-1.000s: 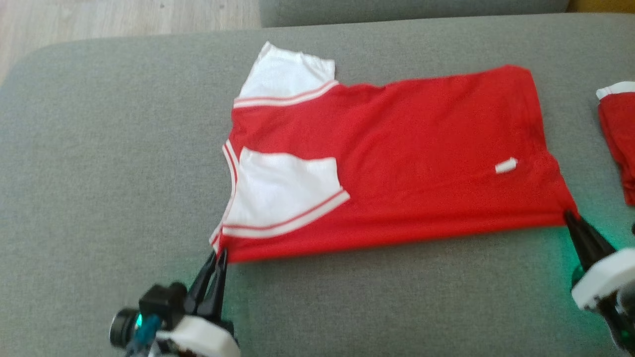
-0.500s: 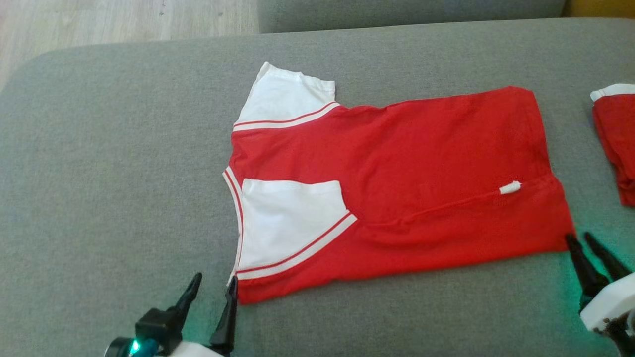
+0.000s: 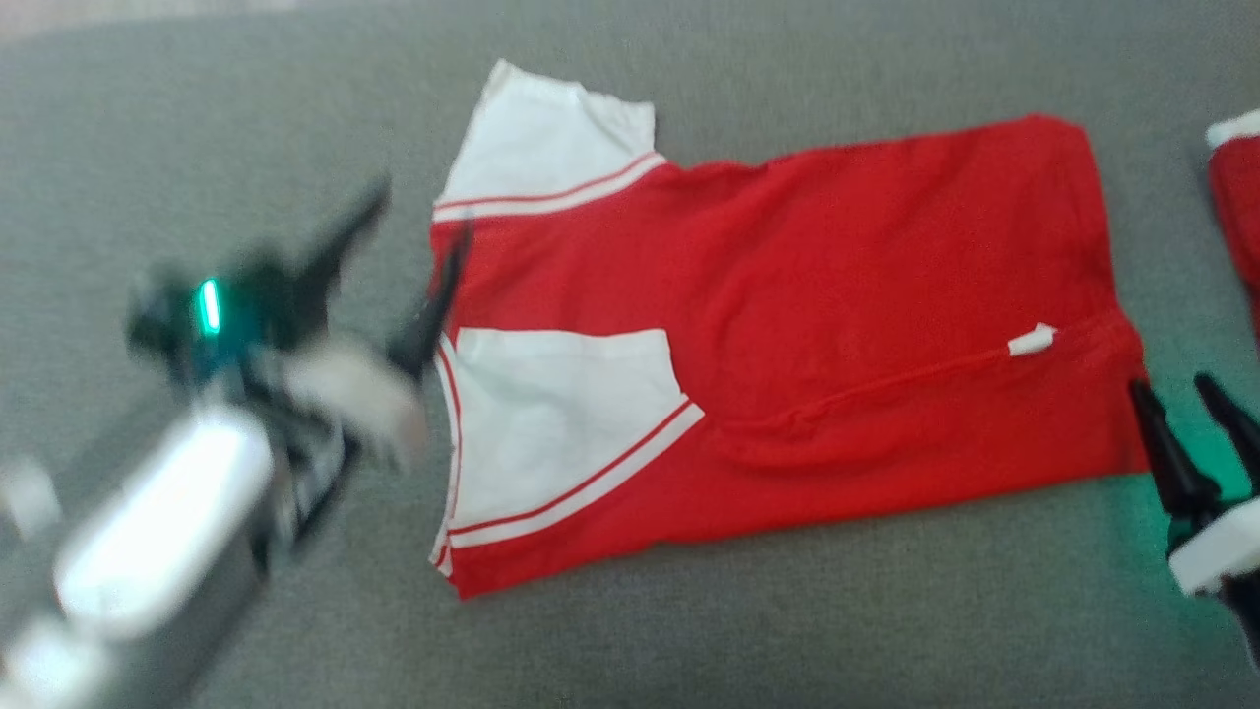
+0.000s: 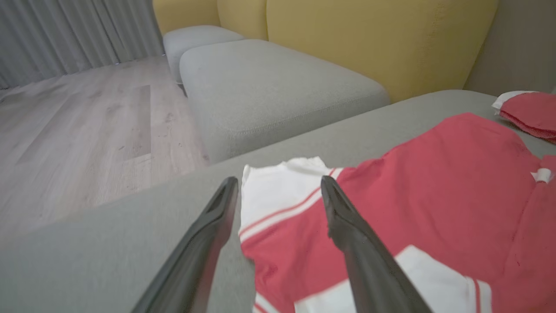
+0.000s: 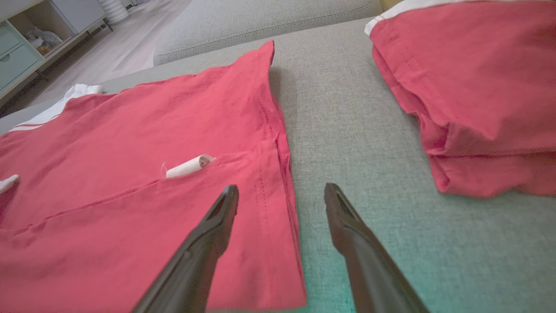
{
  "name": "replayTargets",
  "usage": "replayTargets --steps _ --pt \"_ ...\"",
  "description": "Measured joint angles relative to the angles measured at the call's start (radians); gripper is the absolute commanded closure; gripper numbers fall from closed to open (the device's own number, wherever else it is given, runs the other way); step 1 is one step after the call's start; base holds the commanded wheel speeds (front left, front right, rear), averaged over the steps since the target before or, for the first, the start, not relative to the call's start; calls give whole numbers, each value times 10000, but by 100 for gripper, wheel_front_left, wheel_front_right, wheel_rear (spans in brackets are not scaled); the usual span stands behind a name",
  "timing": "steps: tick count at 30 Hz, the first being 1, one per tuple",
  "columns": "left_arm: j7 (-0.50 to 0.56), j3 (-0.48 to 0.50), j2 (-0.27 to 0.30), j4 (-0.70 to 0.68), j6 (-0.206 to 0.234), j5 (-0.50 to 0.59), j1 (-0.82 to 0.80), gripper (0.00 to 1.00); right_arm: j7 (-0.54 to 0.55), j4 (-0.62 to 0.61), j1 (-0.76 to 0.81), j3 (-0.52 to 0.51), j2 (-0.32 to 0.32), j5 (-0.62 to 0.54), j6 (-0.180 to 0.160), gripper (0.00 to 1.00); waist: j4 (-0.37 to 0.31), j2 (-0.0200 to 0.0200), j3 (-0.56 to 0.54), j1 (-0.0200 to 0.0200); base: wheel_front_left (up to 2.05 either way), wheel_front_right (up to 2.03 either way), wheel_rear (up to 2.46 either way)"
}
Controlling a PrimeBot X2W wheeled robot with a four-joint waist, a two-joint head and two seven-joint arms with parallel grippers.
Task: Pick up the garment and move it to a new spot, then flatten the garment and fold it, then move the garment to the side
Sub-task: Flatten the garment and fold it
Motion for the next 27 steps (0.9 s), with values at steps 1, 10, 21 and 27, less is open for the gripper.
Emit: replayTargets --steps 1,10,21,27 --pt "332 -12 -8 121 -253 25 -707 0 8 -94 -52 -84 8 -88 0 0 -21 0 156 0 0 0 0" --pt "3751 -192 -587 3358 -2474 -871 -5785 0 364 -1026 -1282 -477 280 -817 0 0 -616 0 1795 2 0 0 0" --pt "4801 -823 -491 6512 -2819 -834 -7707 0 293 -1087 -1939 -17 748 -926 0 0 -1852 -1 2926 1 0 0 0" --pt "4681 -1267 -255 7210 -2886 -692 -7979 0 10 -872 -2251 336 805 -819 0 0 -2251 0 3216 -3 0 0 0"
